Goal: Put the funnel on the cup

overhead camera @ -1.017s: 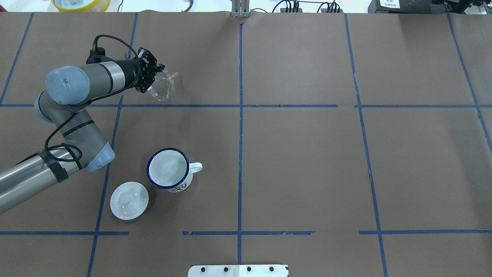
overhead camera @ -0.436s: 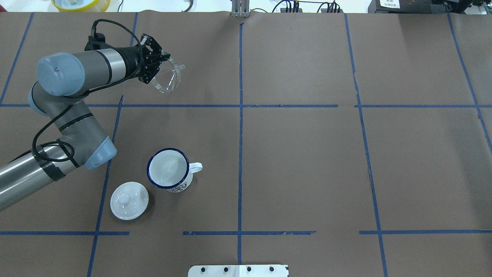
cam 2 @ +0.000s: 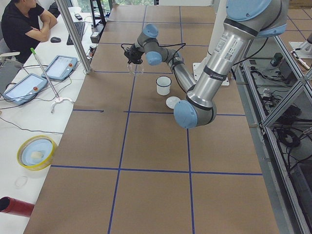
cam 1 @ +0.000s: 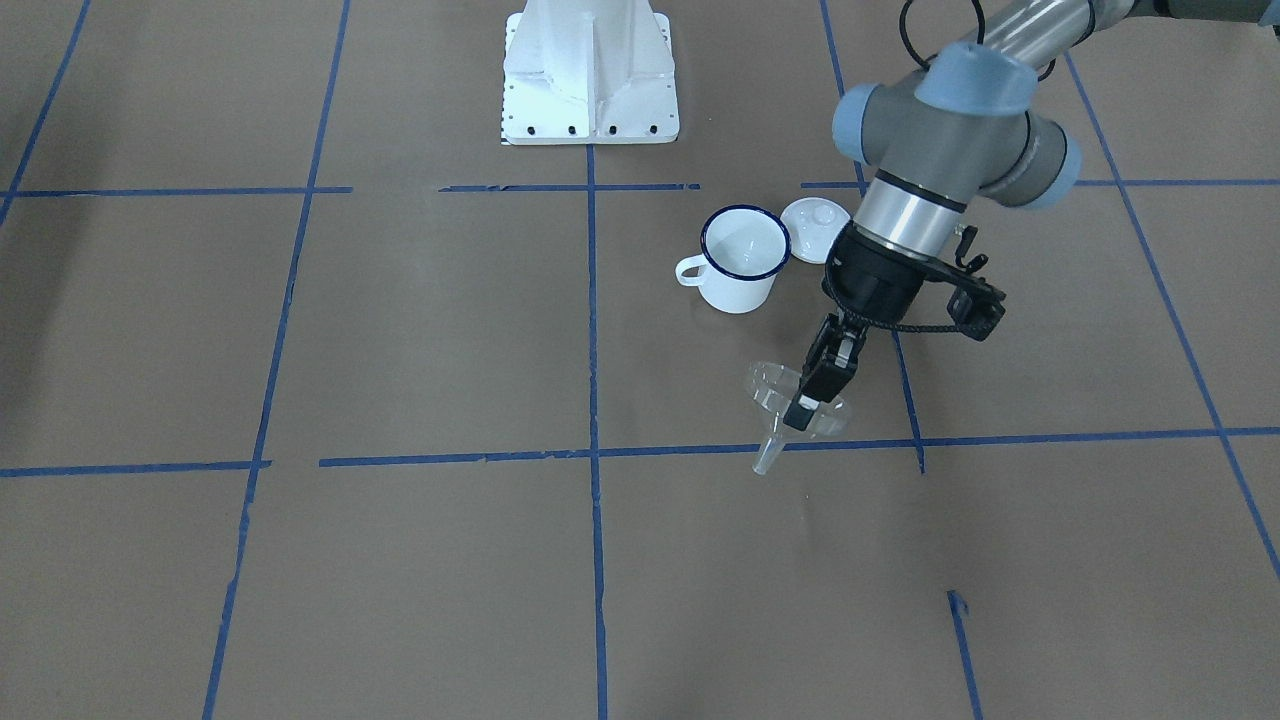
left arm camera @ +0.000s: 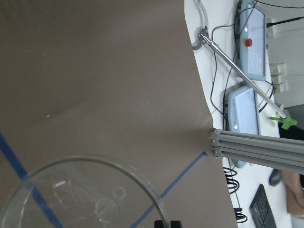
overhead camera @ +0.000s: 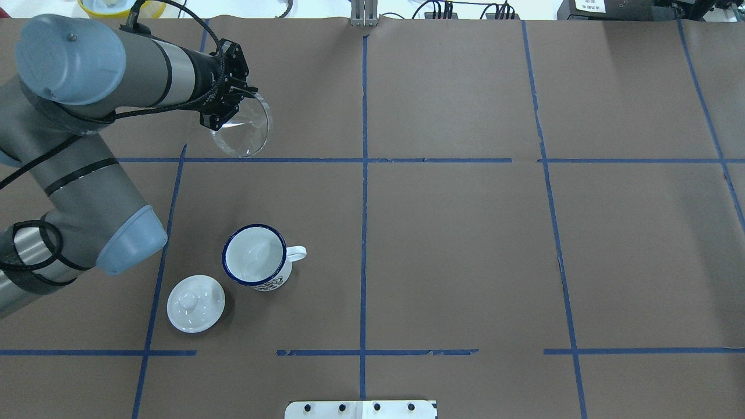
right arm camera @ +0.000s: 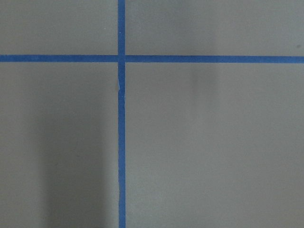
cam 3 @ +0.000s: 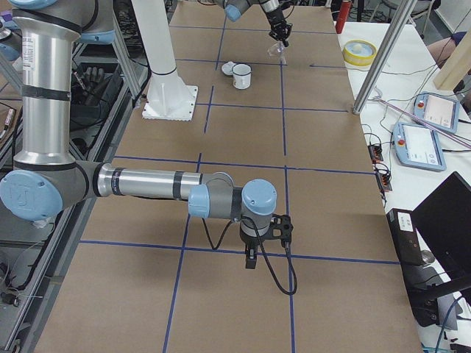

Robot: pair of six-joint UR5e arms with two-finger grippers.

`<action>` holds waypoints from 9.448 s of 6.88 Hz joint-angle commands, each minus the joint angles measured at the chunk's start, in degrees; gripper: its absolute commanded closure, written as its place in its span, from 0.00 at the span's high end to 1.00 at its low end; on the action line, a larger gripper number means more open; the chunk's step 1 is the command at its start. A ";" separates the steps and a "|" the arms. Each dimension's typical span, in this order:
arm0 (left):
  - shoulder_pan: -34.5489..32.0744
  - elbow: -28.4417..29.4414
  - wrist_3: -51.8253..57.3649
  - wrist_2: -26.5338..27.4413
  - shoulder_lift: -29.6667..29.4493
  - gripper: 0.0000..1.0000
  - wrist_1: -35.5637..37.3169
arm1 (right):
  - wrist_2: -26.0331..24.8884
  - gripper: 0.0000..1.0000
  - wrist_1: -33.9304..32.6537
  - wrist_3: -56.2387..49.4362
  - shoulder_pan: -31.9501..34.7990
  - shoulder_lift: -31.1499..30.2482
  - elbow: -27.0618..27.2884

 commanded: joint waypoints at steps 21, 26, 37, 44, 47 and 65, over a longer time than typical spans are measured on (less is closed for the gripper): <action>11.94 6.82 18.11 -9.98 -5.85 0.00 24.26 | 0.00 1.00 0.00 0.00 0.00 0.00 0.06; 11.94 6.91 18.11 -9.11 -5.85 0.00 23.03 | 0.00 1.00 0.00 0.00 0.00 0.00 -0.03; 12.11 6.48 18.11 -9.02 -5.14 1.00 21.97 | 0.00 1.00 0.00 0.00 0.00 0.00 0.06; -10.69 -0.03 68.80 -22.94 9.40 1.00 17.69 | 0.00 1.00 0.00 0.00 0.00 0.00 -0.03; -30.10 1.98 104.63 -31.24 27.14 1.00 12.83 | 0.00 1.00 0.00 0.00 0.00 0.00 0.06; -51.17 23.88 141.24 -30.82 27.46 1.00 8.61 | 0.00 1.00 0.00 0.00 0.00 0.00 -0.03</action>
